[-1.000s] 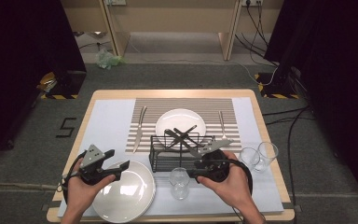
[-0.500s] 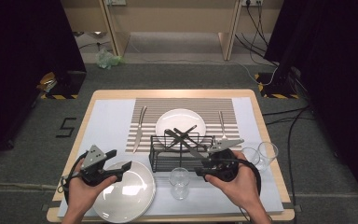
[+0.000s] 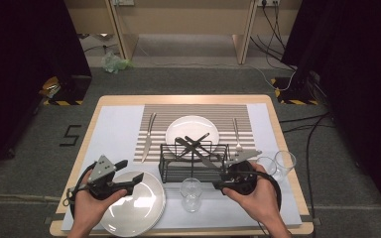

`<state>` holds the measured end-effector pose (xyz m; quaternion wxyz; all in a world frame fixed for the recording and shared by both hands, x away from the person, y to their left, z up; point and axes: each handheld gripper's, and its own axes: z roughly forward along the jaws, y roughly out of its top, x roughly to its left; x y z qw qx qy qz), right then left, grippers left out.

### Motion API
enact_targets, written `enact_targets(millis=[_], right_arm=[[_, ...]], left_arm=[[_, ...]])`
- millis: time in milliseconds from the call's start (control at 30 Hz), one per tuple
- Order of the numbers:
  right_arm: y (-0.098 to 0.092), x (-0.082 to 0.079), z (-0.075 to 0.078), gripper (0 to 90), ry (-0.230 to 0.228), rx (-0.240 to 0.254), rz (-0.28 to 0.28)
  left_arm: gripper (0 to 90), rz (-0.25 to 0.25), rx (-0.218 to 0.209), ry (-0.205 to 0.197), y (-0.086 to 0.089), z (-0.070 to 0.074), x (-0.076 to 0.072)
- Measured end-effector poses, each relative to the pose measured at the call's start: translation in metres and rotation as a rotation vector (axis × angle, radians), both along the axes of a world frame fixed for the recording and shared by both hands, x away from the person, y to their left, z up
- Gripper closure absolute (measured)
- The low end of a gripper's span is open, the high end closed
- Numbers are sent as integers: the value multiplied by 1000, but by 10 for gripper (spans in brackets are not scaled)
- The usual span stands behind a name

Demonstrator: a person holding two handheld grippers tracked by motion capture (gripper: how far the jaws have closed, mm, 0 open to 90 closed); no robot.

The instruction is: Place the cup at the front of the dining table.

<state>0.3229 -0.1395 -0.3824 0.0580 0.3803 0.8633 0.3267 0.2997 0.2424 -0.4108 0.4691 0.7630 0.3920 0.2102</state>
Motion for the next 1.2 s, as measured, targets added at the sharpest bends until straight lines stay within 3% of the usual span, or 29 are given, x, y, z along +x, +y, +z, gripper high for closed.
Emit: enact_targets(millis=[333, 1200], right_arm=[[1, 0, -2, 554, -7, -25, 3], [-1, 1, -1, 531, 0, -25, -9]], left_arm=[[262, -41, 0, 0, -11, 2, -4], [262, -149, -36, 4, -42, 9, -12]])
